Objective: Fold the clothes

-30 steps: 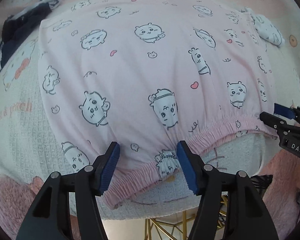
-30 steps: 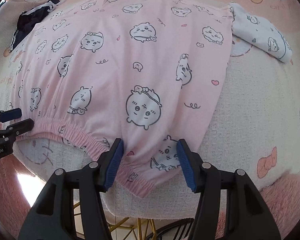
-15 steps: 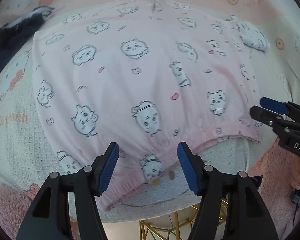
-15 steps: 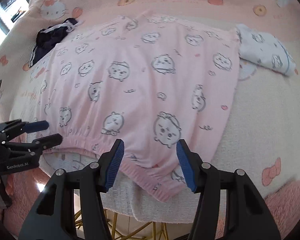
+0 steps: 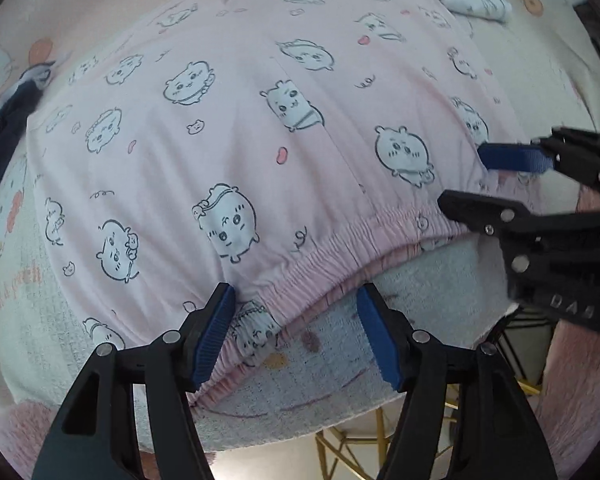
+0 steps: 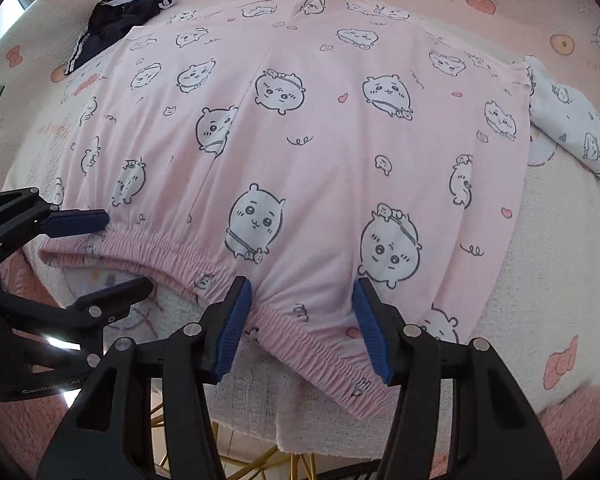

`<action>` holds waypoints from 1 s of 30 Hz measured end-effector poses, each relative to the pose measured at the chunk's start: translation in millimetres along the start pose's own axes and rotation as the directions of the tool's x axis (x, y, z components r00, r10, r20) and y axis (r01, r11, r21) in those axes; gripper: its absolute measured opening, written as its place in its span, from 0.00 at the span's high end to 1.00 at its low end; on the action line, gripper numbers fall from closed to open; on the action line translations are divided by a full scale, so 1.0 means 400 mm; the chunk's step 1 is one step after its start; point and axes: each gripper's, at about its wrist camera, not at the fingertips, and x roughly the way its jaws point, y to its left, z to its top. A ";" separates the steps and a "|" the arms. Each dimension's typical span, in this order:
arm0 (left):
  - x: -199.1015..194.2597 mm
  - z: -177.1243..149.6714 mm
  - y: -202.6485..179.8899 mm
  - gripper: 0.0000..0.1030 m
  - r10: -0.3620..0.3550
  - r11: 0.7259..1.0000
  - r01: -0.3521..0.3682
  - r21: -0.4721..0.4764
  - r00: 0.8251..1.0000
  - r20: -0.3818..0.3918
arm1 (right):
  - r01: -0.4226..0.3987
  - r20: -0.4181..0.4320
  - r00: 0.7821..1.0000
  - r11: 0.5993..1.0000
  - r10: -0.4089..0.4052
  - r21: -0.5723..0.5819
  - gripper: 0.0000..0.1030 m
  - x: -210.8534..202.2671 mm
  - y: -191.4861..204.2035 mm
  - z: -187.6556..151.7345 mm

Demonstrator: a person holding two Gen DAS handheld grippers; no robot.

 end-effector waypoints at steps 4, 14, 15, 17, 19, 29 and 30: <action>-0.034 0.005 0.062 0.36 -0.067 0.987 0.077 -0.138 0.995 0.074 | -0.036 0.037 0.999 0.996 0.033 0.084 0.50 -0.020 -0.040 -0.017; -0.016 -0.050 0.111 0.36 0.060 0.988 -0.066 -0.143 0.997 -0.048 | 0.060 0.039 0.997 0.995 -0.063 0.085 0.50 0.001 -0.032 -0.004; -0.021 -0.062 0.115 0.36 0.047 0.989 -0.054 -0.141 0.997 -0.055 | 0.057 0.041 0.997 0.995 -0.060 0.086 0.50 0.001 -0.032 -0.005; -0.037 -0.085 0.126 0.36 0.019 0.992 -0.026 -0.127 0.998 -0.055 | 0.056 0.043 0.997 0.995 -0.060 0.086 0.50 -0.003 -0.036 -0.011; -0.060 -0.104 0.140 0.36 -0.007 0.995 0.003 -0.099 0.999 -0.040 | 0.059 0.042 0.997 0.994 -0.063 0.087 0.50 -0.005 -0.037 -0.013; -0.084 -0.192 0.301 0.36 -0.001 0.957 -0.027 -0.289 0.995 -0.098 | 0.049 -0.032 0.998 0.996 -0.046 0.079 0.49 -0.006 -0.063 -0.035; -0.086 -0.200 0.317 0.36 -0.001 0.951 -0.031 -0.308 0.995 -0.104 | 0.034 -0.030 0.999 0.995 -0.032 0.093 0.49 -0.026 -0.087 -0.054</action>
